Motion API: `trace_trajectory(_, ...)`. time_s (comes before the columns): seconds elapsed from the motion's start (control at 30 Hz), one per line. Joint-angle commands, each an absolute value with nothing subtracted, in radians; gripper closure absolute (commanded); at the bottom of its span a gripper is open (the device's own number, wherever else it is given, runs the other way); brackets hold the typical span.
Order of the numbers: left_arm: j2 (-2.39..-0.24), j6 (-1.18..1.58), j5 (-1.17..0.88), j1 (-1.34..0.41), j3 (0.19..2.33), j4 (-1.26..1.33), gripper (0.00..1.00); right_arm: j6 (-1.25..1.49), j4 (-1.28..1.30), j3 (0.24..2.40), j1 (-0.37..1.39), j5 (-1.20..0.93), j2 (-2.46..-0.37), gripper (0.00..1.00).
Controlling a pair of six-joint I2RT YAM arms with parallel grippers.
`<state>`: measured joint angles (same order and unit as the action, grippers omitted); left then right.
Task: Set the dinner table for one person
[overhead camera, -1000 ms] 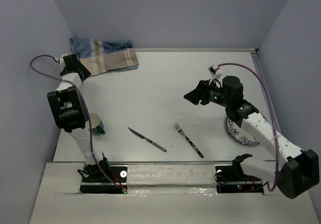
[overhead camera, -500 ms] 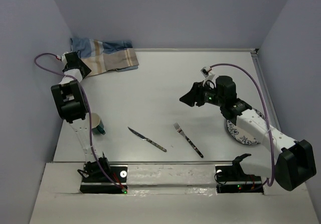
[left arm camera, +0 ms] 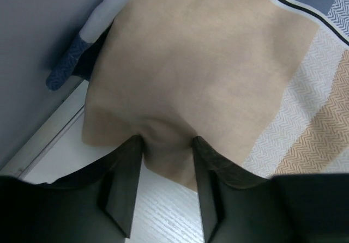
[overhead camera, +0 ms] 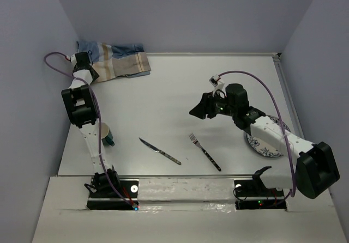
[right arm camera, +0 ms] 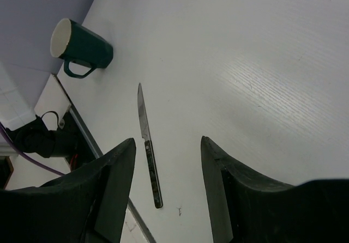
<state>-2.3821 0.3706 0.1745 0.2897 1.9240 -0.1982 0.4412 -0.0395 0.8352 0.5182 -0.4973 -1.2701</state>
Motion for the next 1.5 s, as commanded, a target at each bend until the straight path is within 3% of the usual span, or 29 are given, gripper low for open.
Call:
trace_trajectory(0.0, -2.405, 0.338, 0.207, 0.275, 1.993, -0.248, 0.62, 0.428, -0.104, 0.88, 0.541, -0.494, -1.266, 0.43)
trace_trajectory(0.07, -2.413, 0.328, 0.219, 0.267, 1.999, -0.256, 0.73, 0.428, -0.104, 0.881, 0.541, -0.485, -1.262, 0.43)
trace_trajectory(0.1, -2.413, 0.324, 0.224, 0.259, 1.996, -0.256, 0.88, 0.428, -0.104, 0.881, 0.541, -0.482, -1.259, 0.43)
trace_trajectory(0.17, -2.402, 0.319, 0.219, 0.25, 1.98, -0.252, 1.0, 0.428, -0.104, 0.882, 0.541, -0.471, -1.253, 0.44)
trace_trajectory(0.53, -2.142, 0.386, 0.006, 0.042, 1.916, -0.157, 1.0, 0.405, -0.092, 0.894, 0.541, -0.359, -1.233, 0.44)
trace_trajectory(0.67, -2.047, 0.466, -0.119, -0.136, 1.863, -0.088, 1.0, 0.358, -0.045, 0.91, 0.541, -0.236, -1.207, 0.44)
trace_trajectory(1.0, -2.045, 0.698, -0.147, -0.529, 1.64, 0.216, 1.0, 0.311, 0.067, 0.907, 0.473, -0.014, -1.085, 0.43)
trace_trajectory(1.07, -2.075, 0.738, -0.156, -0.603, 1.615, 0.271, 0.8, 0.305, 0.077, 0.894, 0.472, 0.04, -1.059, 0.43)
trace_trajectory(1.1, -2.085, 0.77, -0.163, -0.623, 1.602, 0.316, 0.6, 0.304, 0.084, 0.89, 0.472, 0.055, -1.039, 0.43)
trace_trajectory(1.2, -2.12, 0.769, -0.167, -0.675, 1.617, 0.325, 0.28, 0.304, 0.095, 0.873, 0.463, 0.097, -1.031, 0.4)
trace_trajectory(1.3, -2.088, 0.741, -0.134, -0.675, 1.6, 0.305, 0.17, 0.316, 0.095, 0.856, 0.463, 0.104, -1.049, 0.4)
trace_trajectory(1.47, -1.892, 0.578, 0.093, -0.646, 1.493, 0.225, 0.15, 0.34, 0.083, 0.864, 0.454, 0.127, -1.104, 0.47)
